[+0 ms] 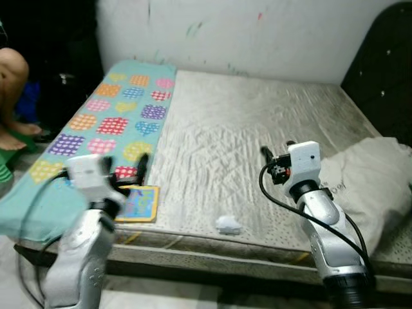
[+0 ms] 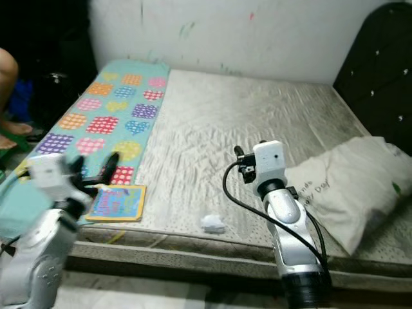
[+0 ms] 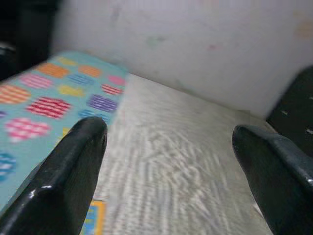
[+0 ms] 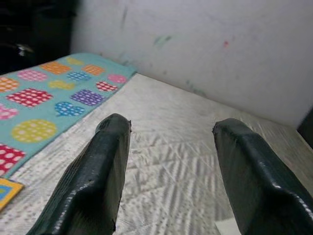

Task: Clean up the room

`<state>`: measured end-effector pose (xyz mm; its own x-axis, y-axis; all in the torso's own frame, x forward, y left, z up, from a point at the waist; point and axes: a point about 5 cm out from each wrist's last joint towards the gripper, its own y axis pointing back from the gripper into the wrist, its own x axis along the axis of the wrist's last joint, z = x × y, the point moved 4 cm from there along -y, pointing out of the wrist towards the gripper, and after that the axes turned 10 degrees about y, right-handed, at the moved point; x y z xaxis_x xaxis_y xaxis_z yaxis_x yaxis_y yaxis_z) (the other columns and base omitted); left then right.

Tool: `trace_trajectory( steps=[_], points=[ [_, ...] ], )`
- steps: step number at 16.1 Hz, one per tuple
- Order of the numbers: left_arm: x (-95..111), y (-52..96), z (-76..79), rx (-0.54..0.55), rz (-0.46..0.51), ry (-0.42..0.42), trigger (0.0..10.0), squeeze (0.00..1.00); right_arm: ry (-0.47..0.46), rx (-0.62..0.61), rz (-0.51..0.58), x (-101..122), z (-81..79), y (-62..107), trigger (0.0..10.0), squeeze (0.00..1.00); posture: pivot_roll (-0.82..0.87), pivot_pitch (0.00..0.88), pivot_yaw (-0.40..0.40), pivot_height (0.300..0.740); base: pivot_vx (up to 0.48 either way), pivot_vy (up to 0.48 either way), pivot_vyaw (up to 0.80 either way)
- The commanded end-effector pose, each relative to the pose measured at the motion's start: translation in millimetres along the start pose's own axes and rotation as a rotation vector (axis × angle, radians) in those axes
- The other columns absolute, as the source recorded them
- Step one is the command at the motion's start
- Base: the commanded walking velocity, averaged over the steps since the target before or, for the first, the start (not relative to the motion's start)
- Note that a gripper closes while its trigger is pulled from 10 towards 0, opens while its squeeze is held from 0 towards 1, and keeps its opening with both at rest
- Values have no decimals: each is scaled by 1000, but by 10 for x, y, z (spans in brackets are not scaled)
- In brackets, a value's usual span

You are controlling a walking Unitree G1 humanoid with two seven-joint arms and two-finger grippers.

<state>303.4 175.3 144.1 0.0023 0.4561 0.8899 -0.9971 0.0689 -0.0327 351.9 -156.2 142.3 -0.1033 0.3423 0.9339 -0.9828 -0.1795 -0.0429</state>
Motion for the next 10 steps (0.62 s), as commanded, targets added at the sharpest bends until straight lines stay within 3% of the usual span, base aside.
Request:
trace_trajectory(
  steps=[1,3,6,10],
  points=[
    [15,4,35,2,14,1,10000,0,6,-3,-26,-58,50,46,10000,0,-43,0,-53,740,0,0,0],
    [51,3,-2,21,37,-9,10000,0,15,31,-27,-38,-14,50,10000,0,-54,0,-82,740,0,0,0],
    [117,-12,66,-9,63,-22,10000,0,26,79,-22,21,-96,21,10000,0,-54,0,-109,740,0,0,0],
    [92,35,57,-12,54,-3,10000,0,30,83,-3,53,-143,-4,10000,0,-43,0,-84,740,0,0,0]
  ],
)
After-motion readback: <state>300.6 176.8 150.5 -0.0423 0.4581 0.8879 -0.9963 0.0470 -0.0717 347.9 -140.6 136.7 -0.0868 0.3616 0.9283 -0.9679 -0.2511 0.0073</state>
